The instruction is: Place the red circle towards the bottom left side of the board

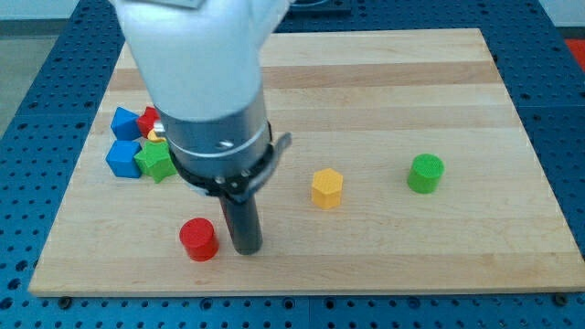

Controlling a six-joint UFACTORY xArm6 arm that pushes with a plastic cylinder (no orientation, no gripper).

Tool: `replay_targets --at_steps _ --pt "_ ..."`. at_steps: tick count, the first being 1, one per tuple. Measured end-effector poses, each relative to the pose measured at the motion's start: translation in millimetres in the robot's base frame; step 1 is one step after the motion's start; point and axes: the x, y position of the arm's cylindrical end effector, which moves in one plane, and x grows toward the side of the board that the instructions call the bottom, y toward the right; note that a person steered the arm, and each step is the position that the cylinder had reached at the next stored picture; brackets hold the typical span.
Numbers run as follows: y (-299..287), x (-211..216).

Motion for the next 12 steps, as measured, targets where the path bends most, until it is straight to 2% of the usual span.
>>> replay_targets --at_steps 2,4,10,11,12 --pt "13.0 22.8" --pt "-11.1 7.6" --pt "-74.3 2.6" --pt "-31.4 2.4" --pt "-36.3 -44.0"
